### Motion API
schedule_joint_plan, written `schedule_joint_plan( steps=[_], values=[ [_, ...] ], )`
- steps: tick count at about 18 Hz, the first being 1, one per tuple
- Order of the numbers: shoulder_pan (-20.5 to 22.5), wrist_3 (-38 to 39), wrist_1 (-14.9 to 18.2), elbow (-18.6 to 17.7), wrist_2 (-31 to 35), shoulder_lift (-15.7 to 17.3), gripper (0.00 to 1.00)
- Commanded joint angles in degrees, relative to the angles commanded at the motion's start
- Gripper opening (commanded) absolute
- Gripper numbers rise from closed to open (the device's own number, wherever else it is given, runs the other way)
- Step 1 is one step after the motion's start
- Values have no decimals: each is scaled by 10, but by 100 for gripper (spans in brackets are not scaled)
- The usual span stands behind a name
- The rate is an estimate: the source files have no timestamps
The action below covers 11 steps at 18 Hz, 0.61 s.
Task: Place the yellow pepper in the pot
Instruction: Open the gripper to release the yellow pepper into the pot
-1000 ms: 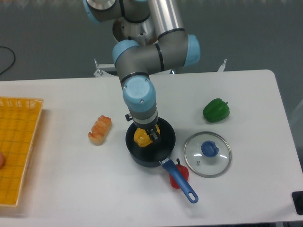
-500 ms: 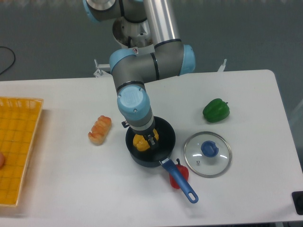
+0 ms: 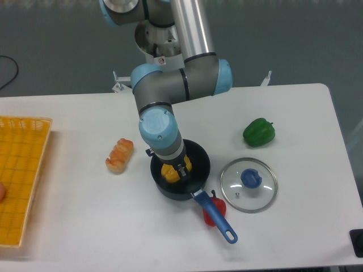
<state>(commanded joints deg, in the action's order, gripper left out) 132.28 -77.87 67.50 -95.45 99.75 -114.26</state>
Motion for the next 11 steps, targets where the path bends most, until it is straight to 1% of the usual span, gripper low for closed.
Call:
schedule_joint_plan(
  steps=[7,10,11],
  values=[
    [-1,-3,-3,1,9,-7,64],
    [-1,-3,-4,1,9,-10,72],
    [-1,-3,-4,1,9,-11,73]
  ],
)
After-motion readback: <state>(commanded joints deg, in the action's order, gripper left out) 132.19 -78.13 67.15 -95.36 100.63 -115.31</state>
